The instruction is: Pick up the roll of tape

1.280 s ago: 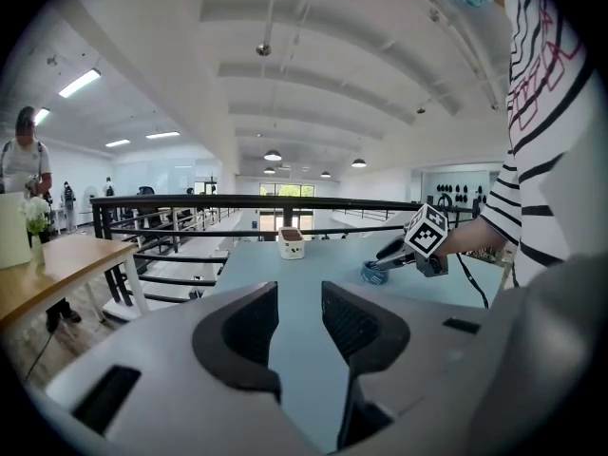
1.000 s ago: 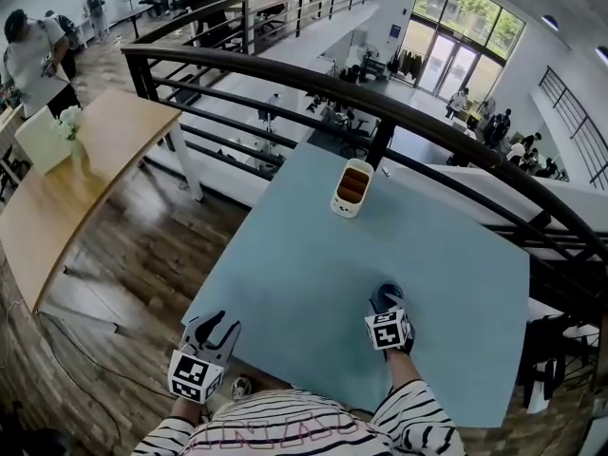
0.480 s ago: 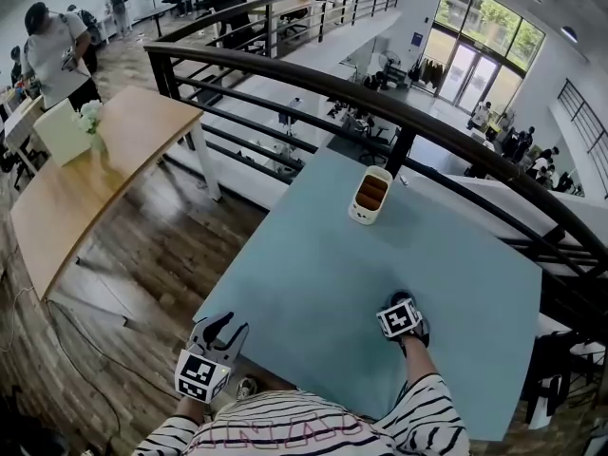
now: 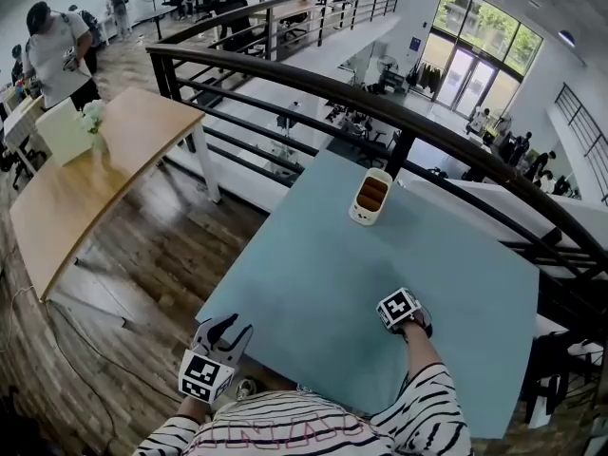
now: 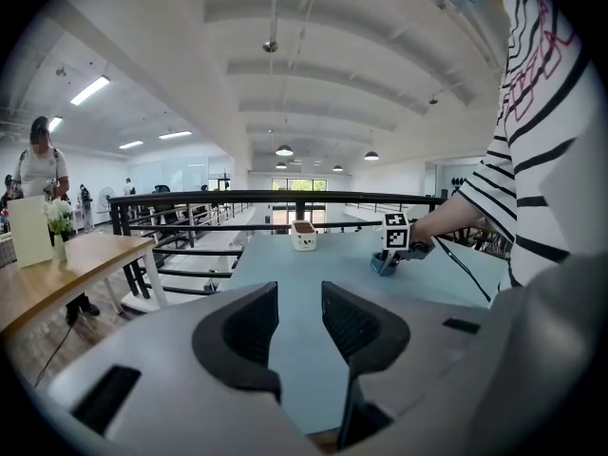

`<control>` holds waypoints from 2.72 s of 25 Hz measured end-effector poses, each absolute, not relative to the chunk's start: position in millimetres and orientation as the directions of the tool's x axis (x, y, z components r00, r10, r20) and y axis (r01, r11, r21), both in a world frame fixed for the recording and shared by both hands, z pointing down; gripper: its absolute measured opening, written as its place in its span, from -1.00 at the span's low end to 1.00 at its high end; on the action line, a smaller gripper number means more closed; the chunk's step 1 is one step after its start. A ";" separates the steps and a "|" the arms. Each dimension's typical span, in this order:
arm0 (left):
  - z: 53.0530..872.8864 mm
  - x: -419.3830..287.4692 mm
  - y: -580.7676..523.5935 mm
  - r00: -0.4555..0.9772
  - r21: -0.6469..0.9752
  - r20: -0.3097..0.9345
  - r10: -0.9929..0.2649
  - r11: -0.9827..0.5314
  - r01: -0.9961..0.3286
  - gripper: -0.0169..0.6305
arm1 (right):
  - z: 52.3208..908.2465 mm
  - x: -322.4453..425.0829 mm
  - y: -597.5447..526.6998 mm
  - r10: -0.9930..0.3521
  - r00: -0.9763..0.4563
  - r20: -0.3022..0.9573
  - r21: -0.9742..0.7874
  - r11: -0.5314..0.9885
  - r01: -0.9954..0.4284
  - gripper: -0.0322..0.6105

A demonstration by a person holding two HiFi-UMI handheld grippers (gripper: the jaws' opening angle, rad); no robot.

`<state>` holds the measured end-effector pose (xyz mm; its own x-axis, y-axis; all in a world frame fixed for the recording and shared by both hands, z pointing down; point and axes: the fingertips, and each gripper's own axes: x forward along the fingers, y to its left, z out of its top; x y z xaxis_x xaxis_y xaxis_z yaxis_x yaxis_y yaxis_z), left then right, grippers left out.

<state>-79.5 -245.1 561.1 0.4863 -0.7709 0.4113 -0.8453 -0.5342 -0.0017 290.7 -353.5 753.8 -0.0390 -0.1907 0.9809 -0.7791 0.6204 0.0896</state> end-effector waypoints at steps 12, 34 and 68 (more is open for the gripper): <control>555.9 -76.8 -239.3 0.536 -0.006 0.407 -0.740 -0.589 -0.808 -0.58 | 725.4 282.3 -347.6 -0.413 -0.092 0.906 0.125 0.469 -0.875 -0.66; 554.0 -57.6 -239.5 0.718 0.006 0.351 -0.601 -0.765 -0.644 -0.58 | 565.1 194.6 -254.6 -0.869 -0.148 0.471 -0.005 0.166 -0.986 -0.66; 552.7 -67.6 -201.9 0.836 -0.026 0.314 -0.451 -0.884 -0.467 -0.87 | 537.3 114.7 -119.2 -0.943 0.007 0.333 -0.092 -0.040 -0.995 -0.67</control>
